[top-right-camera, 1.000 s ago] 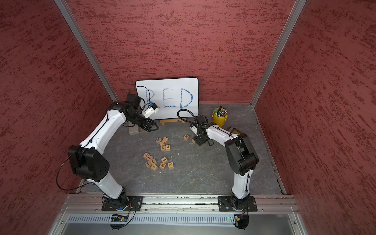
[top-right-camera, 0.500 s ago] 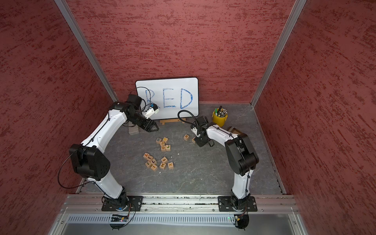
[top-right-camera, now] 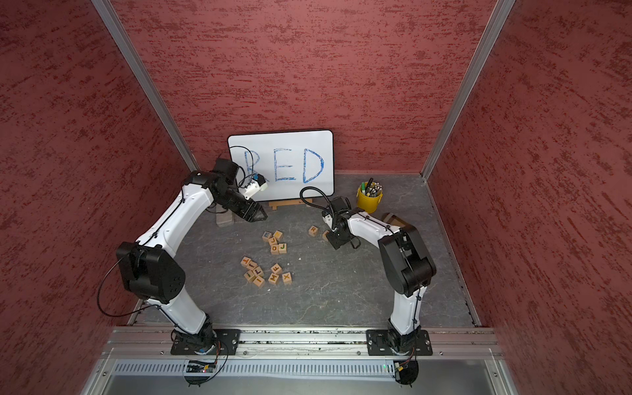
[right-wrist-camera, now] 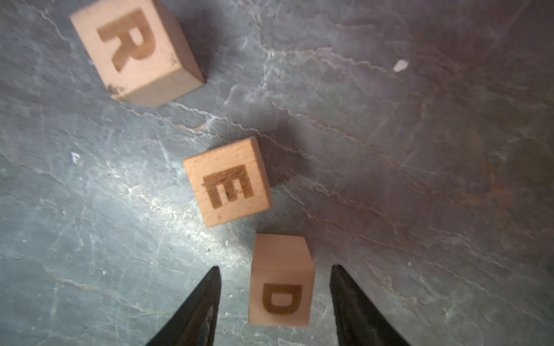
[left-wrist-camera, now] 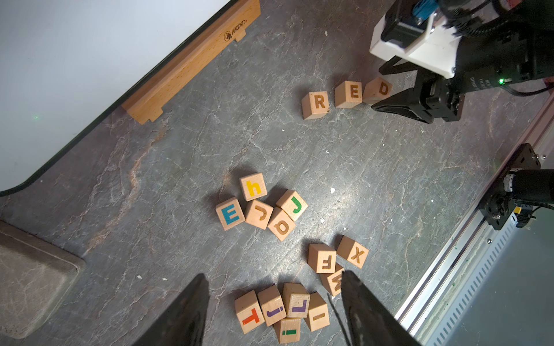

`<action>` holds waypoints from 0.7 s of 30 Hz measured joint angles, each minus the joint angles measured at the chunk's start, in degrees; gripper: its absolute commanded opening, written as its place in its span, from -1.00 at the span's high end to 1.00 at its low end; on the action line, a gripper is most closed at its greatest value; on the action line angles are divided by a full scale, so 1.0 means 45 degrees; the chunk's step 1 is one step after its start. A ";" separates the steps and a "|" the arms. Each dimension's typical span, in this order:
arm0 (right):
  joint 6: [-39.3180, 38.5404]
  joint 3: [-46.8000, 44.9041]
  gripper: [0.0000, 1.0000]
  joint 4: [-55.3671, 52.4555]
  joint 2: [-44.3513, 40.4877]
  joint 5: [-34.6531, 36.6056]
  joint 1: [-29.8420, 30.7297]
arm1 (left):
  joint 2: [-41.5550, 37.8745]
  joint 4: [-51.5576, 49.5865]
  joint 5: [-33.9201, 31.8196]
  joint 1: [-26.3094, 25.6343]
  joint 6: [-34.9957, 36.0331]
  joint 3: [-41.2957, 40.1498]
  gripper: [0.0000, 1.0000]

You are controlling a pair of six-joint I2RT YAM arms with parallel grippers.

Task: Assemble the uppercase word "red" with letter blocks
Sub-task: Move the letter block to the center of the board, then adjust the letter block at the center of the board.

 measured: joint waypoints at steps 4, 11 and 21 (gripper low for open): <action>0.1637 0.0000 -0.25 -0.0019 -0.0787 0.0277 0.0000 | 0.0005 0.0000 0.0049 0.0000 0.0000 0.0000 -0.43; 0.6076 -0.0602 -0.23 -0.0044 -0.2001 -0.0049 0.0000 | 0.0228 -0.0083 0.0078 -0.0214 0.0000 0.0452 -0.43; 1.1264 -0.1239 -0.20 -0.0306 -0.2511 -0.1792 0.0000 | 0.0461 -0.0039 0.0039 -0.0656 -0.0151 0.0826 -0.44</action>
